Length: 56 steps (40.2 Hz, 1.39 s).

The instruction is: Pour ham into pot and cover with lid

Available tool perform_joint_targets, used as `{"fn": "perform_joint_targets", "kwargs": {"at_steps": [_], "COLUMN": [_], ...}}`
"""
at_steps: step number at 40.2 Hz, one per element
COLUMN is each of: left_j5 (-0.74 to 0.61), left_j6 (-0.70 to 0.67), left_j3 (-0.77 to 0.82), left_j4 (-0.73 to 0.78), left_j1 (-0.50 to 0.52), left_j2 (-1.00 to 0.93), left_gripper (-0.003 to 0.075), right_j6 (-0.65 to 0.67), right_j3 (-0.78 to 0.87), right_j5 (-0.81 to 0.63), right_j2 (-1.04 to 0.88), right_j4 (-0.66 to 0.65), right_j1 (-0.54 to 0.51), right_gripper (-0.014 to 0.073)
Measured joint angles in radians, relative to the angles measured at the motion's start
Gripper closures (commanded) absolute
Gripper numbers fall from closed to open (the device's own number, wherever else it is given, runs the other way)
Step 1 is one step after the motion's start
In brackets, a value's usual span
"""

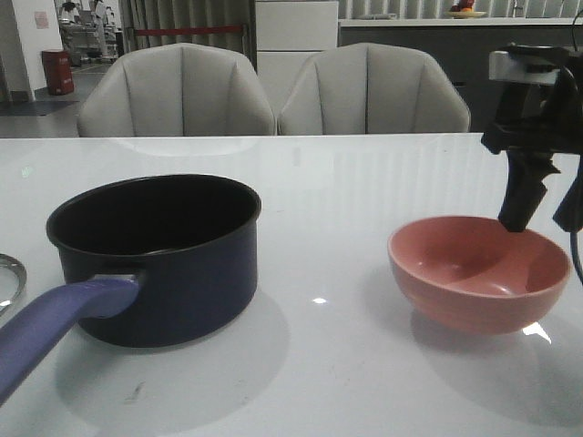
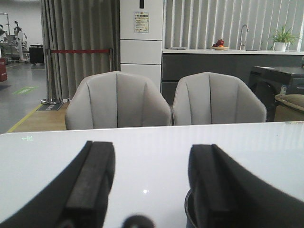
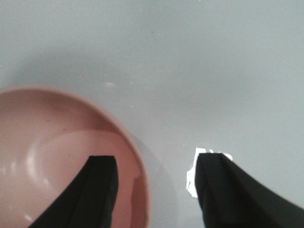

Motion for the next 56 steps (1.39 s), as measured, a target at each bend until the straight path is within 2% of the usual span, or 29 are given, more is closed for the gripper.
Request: {"fn": "perform_joint_targets", "kwargs": {"at_steps": [12, 22, 42, 52, 56], "left_j5": [0.002, 0.002, 0.002, 0.003, 0.004], "left_j6": [0.0, 0.0, 0.0, 0.0, 0.0], "left_j3": [0.0, 0.0, 0.0, 0.0, 0.0], "left_j4": [0.0, 0.0, 0.0, 0.0, 0.0], "left_j1": [0.0, 0.0, 0.0, 0.0, 0.0], "left_j2": [0.0, 0.0, 0.0, 0.0, 0.0], "left_gripper": [0.0325, 0.0325, 0.0325, 0.0325, 0.0325], "right_j6": [-0.064, -0.067, -0.067, -0.069, -0.069], "right_j3": [0.045, 0.276, 0.666, 0.84, 0.889], "right_j5": [-0.056, -0.261, -0.542, -0.581, -0.568], "right_j2": [-0.226, -0.532, -1.19, -1.474, -1.534], "right_j4": [-0.014, 0.022, 0.045, 0.047, 0.047], "right_j1": [0.0, 0.009, 0.156, 0.159, 0.159], "right_gripper": [0.0116, 0.0116, 0.0116, 0.0119, 0.0194]}}
